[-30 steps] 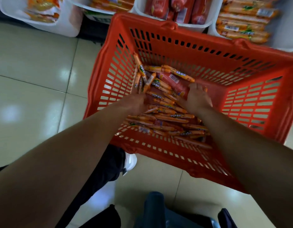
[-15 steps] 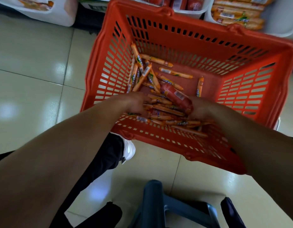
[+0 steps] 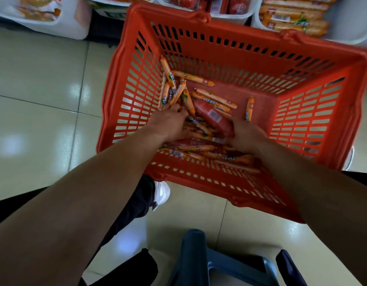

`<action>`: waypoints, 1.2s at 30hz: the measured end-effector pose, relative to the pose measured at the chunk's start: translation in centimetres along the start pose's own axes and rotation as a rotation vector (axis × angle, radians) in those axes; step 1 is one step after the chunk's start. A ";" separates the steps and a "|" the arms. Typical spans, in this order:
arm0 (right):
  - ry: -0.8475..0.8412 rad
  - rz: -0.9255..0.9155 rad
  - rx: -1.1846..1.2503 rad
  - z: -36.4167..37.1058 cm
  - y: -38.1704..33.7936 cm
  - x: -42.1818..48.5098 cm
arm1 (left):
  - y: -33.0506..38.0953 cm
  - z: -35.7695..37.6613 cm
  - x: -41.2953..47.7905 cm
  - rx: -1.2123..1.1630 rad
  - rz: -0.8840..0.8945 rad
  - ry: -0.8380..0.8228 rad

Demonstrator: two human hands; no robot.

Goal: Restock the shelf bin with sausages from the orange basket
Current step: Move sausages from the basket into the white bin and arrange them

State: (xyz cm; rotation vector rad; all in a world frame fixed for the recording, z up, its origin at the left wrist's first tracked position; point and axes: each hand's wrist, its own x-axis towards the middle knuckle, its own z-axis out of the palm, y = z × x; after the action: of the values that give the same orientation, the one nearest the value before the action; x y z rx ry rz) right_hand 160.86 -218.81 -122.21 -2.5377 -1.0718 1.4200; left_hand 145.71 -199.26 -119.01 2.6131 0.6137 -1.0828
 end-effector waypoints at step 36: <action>-0.494 0.014 0.221 3.0 -3.6 -0.1 | -0.9 -0.8 -1.8 -0.428 -0.066 0.053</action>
State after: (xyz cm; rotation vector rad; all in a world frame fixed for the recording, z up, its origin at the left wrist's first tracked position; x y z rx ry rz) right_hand 156.56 -216.95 -122.58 -2.0978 -0.8758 2.1032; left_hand 144.66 -198.62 -117.22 2.2676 0.8438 -0.7945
